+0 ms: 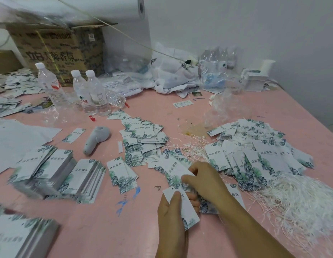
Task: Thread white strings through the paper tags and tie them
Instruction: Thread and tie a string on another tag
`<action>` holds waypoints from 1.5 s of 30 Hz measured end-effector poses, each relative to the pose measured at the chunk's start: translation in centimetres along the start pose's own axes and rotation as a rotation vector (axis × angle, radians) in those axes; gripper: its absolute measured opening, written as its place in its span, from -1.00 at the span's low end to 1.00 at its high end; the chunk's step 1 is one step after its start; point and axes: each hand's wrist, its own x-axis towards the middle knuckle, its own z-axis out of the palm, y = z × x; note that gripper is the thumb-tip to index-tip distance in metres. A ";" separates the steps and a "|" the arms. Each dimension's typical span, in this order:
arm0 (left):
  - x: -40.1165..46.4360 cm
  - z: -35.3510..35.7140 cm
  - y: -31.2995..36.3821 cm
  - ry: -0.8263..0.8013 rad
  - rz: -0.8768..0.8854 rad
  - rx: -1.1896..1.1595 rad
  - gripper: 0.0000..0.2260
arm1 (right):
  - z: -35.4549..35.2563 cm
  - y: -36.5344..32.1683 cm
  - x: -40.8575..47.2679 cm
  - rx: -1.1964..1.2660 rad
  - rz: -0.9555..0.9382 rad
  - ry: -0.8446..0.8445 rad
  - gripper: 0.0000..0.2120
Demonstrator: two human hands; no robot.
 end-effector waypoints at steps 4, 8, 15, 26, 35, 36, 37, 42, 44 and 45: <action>0.0 -0.1 -0.2 -0.017 0.009 0.021 -0.76 | -0.8 0.1 -0.7 0.140 -0.099 0.030 -0.74; -0.1 0.1 -0.3 -0.043 0.009 0.024 -0.69 | -2.3 1.0 -3.5 0.325 -0.072 0.091 -0.71; -0.6 0.0 -1.0 -0.154 0.041 0.089 -0.62 | -2.3 3.2 -10.4 0.538 0.175 -0.145 -0.66; -1.1 -0.5 -1.2 -0.316 0.046 0.168 -0.78 | -2.1 4.1 -11.5 0.208 -0.014 -0.206 -0.57; -0.5 -0.6 -0.8 -0.369 -0.024 -0.009 -0.67 | -6.7 9.0 -11.4 0.087 0.162 0.421 -0.91; -0.5 -0.6 -0.8 -0.369 -0.030 -0.009 -0.67 | -7.3 9.8 -11.3 0.034 0.199 0.431 -0.91; -0.5 -0.6 -0.8 -0.370 -0.036 -0.010 -0.69 | -7.6 10.4 -11.2 -0.011 0.231 0.424 -0.92; -0.6 -0.4 -0.9 -0.372 -0.037 0.020 -0.74 | -7.2 10.7 -9.8 -0.293 0.233 0.351 -0.91; -0.6 -0.5 -0.8 -0.374 -0.031 0.025 -0.75 | -7.2 10.2 -9.4 -0.379 0.251 0.350 -0.92; -0.6 -0.5 -0.8 -0.373 -0.027 0.033 -0.75 | -7.3 10.1 -9.4 -0.380 0.253 0.355 -0.88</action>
